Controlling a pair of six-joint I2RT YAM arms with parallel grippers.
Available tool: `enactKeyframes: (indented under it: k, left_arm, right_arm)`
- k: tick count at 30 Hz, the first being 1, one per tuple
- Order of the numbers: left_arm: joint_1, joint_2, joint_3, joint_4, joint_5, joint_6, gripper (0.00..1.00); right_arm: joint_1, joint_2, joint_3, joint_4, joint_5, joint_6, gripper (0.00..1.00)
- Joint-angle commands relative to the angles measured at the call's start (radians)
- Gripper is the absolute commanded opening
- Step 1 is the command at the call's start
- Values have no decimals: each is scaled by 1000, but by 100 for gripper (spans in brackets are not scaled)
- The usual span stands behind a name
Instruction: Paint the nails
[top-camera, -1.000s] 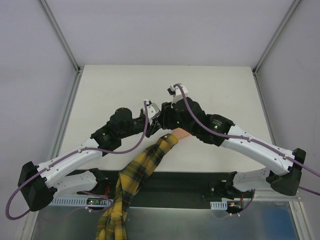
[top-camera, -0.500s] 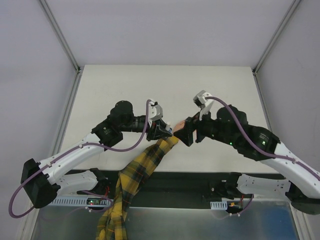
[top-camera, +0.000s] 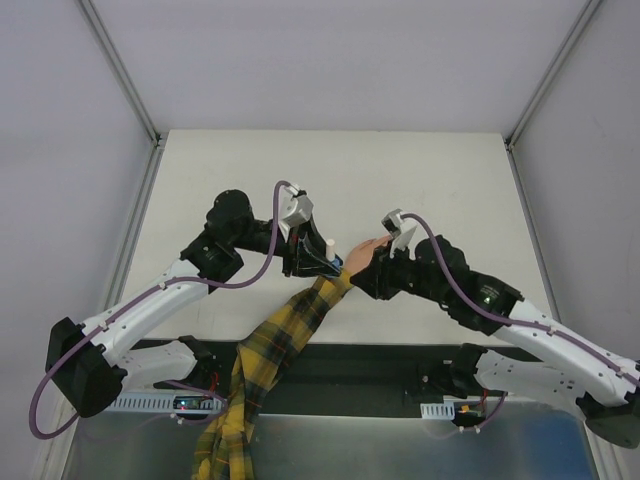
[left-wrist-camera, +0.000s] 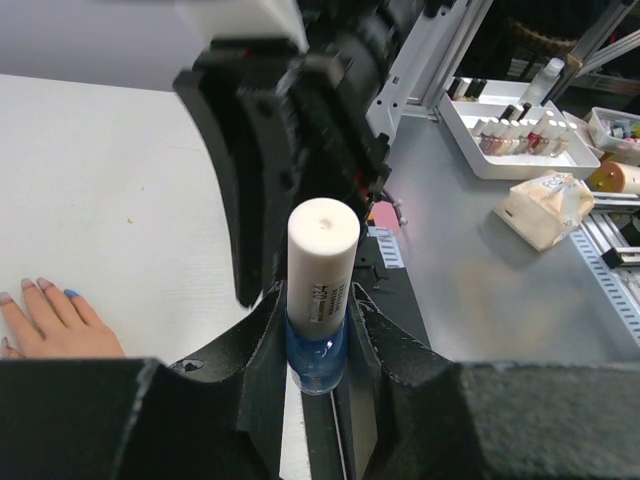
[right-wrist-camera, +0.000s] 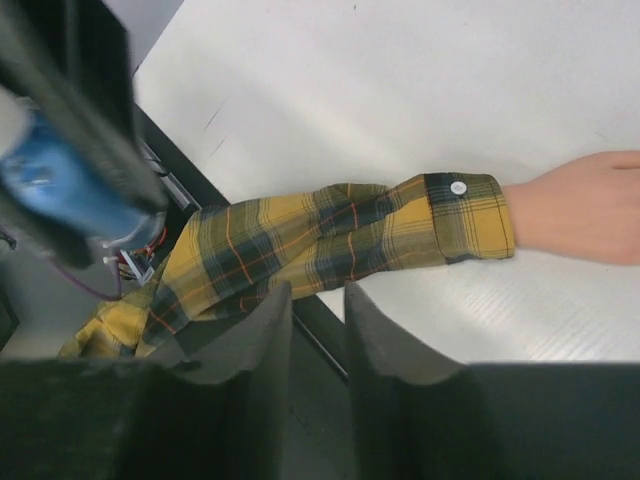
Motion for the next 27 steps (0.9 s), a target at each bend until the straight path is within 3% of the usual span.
enactKeyframes:
  k: [1,6,12,20,27]
  left_arm:
    - [12,-29,-3,121,-9,-61,0]
    - [10,-41,-12,137,-61,-77,0]
    - [12,-61,-31,132,-119,-57,0]
    - [8,-69,-38,108,-152,-15,0]
    - [-11,-71,-35,57,-190,34,0]
  right_arm:
    - [1,-10,-127,354,19,172,21]
    - [21,44,-306,757,38,284,19]
    - [39,133,-348,1006,99,428,19]
    - [65,165,-366,1180,140,615,15]
    - [70,125,-310,1086,153,700,14]
